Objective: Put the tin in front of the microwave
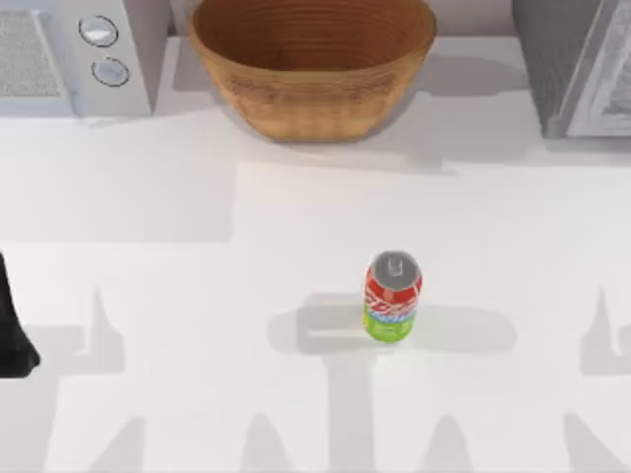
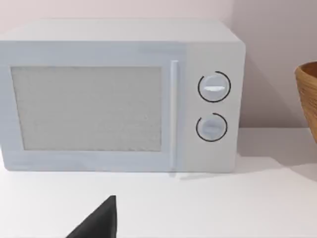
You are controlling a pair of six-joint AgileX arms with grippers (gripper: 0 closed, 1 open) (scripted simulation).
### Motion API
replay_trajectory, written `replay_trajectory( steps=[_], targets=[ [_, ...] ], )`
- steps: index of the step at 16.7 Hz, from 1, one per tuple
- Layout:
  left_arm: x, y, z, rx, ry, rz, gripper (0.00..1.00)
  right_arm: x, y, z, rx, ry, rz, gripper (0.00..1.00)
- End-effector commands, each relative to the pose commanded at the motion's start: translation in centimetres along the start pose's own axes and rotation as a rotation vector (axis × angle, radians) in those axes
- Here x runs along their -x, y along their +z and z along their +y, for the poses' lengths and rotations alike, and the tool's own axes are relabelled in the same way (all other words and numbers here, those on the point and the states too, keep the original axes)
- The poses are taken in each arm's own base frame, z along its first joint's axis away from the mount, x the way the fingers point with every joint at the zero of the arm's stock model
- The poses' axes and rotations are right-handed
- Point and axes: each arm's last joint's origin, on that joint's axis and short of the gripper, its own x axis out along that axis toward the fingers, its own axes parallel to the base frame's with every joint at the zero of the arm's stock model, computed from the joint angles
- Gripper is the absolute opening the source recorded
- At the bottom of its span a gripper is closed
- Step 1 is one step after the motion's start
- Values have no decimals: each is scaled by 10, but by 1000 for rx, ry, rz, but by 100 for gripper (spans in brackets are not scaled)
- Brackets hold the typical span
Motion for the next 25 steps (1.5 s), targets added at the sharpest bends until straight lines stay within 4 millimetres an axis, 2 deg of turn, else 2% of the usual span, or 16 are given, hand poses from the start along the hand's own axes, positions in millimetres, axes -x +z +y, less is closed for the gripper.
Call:
replay_trajectory(
  steps=[3,6,10,12,14,17,19,22,25],
  targets=[
    [0,2,0,0,-5,8,100,0,0,0,0,0,0,100],
    [-1,19,-5,0,-47,82,100,0,0,0,0,0,0,100],
    [-13,68,-18,-14,-153,273,100,0,0,0,0,0,0,100],
    [-31,100,-30,-35,-219,401,100,0,0,0,0,0,0,100],
    [-57,129,-48,-67,-289,541,100,0,0,0,0,0,0,100],
    [-107,160,-91,-142,-391,761,100,0,0,0,0,0,0,100],
    [-141,166,-129,-207,-451,906,100,0,0,0,0,0,0,100],
    [-183,154,-195,-319,-527,1103,100,0,0,0,0,0,0,100],
    [-206,125,-258,-434,-580,1264,100,0,0,0,0,0,0,100]
  ],
)
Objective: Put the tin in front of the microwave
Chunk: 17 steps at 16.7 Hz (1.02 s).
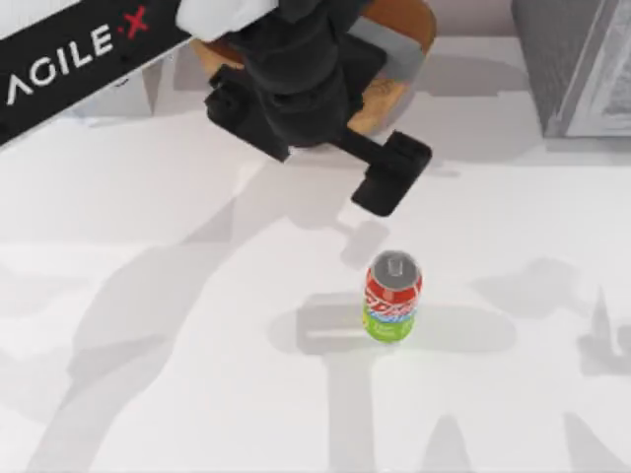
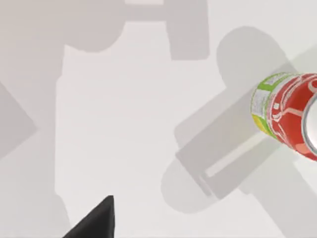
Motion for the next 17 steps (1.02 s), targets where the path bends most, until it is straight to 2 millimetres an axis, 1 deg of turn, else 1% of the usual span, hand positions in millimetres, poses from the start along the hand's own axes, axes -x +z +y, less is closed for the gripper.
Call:
replay_trajectory(
  steps=[1,3,5,6,8,14,16,17],
  targets=[
    [-14,11,-12,-26,-5,52,100,0,0,0,0,0,0,100],
    [-41,25,-33,-71,-9,142,100,0,0,0,0,0,0,100],
    [-62,32,-50,-105,-9,209,100,0,0,0,0,0,0,100],
    [-69,34,-57,-117,-9,232,100,0,0,0,0,0,0,100],
    [-77,35,-63,-130,-8,257,100,0,0,0,0,0,0,100],
    [-79,35,-62,-128,-8,259,100,0,0,0,0,0,0,100],
    [-87,33,-62,-131,-8,258,100,0,0,0,0,0,0,100],
    [-95,32,-63,-131,-8,257,100,0,0,0,0,0,0,100]
  ],
)
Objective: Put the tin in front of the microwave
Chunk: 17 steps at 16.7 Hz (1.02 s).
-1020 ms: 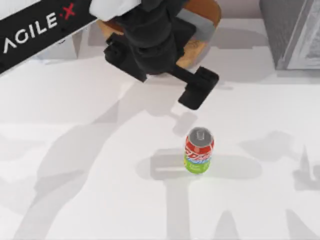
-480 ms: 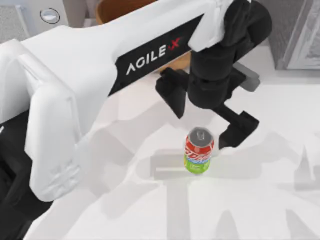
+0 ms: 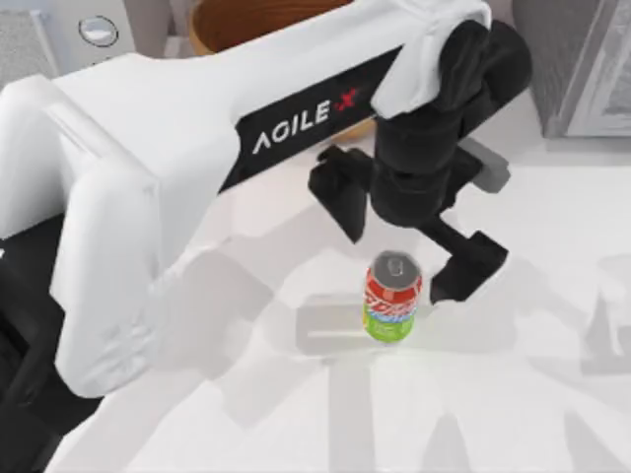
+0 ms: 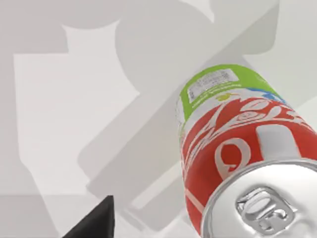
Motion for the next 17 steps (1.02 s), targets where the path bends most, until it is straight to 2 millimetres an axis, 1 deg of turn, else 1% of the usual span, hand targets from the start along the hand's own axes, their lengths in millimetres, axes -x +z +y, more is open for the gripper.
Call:
replay_trajectory(
  steps=[2,4,6,9,17],
  targets=[
    [-22,0,0,0,0,3,100,0,0,0,0,0,0,100],
    [-37,-1,-1,0,0,2,100,0,0,0,0,0,0,100],
    [-42,-1,-1,0,0,2,100,0,0,0,0,0,0,100],
    [-42,-1,-1,0,0,2,100,0,0,0,0,0,0,100],
    [-42,-1,-1,0,0,2,40,0,0,0,0,0,0,100]
  ],
)
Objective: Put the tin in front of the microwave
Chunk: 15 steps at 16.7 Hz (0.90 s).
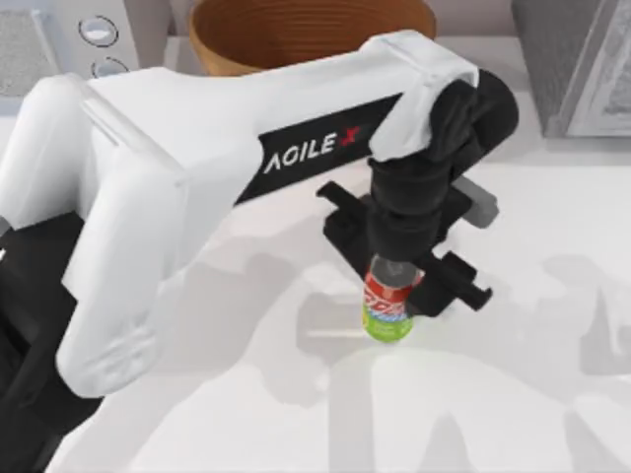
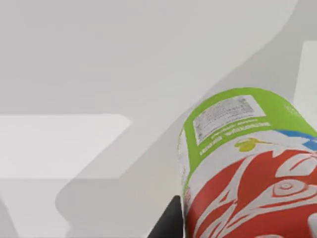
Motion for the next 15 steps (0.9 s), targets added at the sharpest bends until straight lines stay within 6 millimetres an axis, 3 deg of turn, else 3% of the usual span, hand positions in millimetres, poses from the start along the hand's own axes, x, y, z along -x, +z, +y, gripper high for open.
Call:
replay_trajectory(
  steps=[5,15],
  targets=[
    [0,0,0,0,0,0,2,0,0,0,0,0,0,100],
    [0,0,0,-1,-1,2,0,0,0,0,0,0,0,100]
  ],
)
